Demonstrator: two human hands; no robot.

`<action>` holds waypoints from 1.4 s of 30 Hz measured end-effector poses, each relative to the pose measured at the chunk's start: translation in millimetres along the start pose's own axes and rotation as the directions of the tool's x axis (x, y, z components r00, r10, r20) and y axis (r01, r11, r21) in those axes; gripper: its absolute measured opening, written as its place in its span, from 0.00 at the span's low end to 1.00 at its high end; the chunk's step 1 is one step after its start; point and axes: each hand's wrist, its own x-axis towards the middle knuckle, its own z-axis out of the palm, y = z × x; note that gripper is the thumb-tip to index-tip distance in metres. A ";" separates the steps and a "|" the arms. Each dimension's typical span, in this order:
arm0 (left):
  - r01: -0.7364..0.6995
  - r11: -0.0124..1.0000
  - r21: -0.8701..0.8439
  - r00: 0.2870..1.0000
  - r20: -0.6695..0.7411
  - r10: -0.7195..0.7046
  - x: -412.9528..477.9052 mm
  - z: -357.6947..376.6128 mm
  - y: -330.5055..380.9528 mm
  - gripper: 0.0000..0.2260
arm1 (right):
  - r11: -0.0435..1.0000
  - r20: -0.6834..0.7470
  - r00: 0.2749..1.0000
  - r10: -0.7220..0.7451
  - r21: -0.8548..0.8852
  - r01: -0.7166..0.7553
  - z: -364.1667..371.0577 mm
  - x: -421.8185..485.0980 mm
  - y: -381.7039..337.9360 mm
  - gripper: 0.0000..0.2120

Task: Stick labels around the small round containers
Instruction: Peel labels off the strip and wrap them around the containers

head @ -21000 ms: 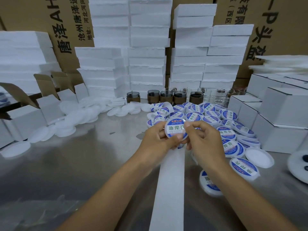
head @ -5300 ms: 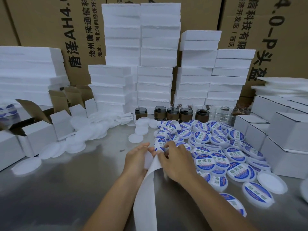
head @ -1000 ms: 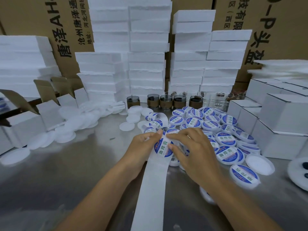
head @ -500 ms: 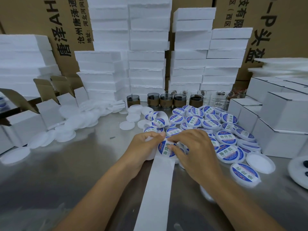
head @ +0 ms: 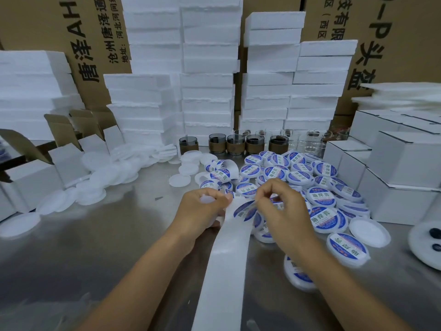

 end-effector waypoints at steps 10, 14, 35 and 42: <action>-0.030 0.996 0.088 0.985 -0.170 0.044 9.1 -10.6 5.8 0.13 | 0.943 -0.233 0.934 0.270 0.262 -0.207 -6.1 7.0 0.8 0.10; -0.038 0.993 -0.114 0.964 -0.266 0.006 10.5 -21.8 18.8 0.15 | 0.847 -0.163 0.903 0.398 0.443 -0.294 -8.3 9.2 -1.7 0.11; 0.187 0.708 -0.681 0.950 0.308 0.045 -11.9 14.0 13.8 0.28 | 0.840 0.251 0.956 0.150 0.478 -0.257 13.0 -9.9 -25.0 0.12; 0.185 0.693 -0.697 0.949 0.309 0.057 -11.8 15.1 13.1 0.26 | 0.862 0.179 0.951 0.254 0.405 -0.306 12.6 -6.4 -19.3 0.07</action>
